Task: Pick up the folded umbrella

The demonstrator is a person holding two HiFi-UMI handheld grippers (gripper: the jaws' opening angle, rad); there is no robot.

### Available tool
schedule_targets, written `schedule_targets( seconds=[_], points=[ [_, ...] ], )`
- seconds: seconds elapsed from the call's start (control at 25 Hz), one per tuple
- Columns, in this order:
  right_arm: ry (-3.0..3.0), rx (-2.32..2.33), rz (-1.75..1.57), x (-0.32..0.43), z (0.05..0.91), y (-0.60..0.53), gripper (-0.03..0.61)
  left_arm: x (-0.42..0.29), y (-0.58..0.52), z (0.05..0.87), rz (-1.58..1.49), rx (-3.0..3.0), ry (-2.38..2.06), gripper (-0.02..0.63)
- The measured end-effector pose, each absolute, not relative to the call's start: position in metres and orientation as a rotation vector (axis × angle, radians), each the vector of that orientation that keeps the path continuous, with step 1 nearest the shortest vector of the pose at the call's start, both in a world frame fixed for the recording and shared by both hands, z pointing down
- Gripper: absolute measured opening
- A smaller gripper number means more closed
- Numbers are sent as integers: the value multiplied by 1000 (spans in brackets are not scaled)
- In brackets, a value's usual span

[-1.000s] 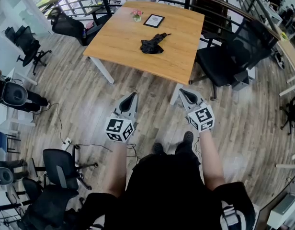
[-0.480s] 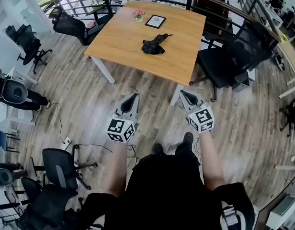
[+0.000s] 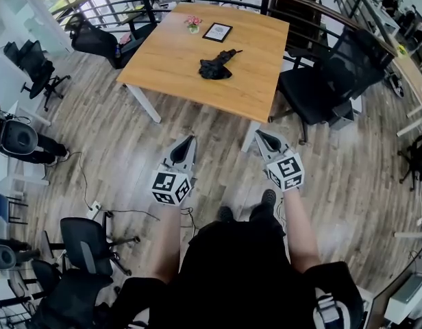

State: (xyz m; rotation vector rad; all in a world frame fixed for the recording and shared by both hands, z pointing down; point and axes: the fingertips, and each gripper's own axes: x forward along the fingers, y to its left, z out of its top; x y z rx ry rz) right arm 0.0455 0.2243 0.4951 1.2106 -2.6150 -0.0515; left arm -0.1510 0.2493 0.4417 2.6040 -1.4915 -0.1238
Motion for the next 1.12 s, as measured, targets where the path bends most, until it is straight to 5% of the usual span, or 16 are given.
schedule_targets(
  seconds=[0.24,0.36,0.52,1.12],
  points=[
    [-2637,1190,-39,42,494,225,70,-158,248,441,-205,2580,-1473,40],
    [-2629,1212,-41,42,495,223,169,-160,247,441,-199,2584,-1475,136],
    [-2615,1239,-26,42,495,218,254,-165,244,445,-185,2575,-1490,187],
    [-2648,1240,10,41,504,188,264,-168,222,455,-139,2545,-1511,216]
  ],
)
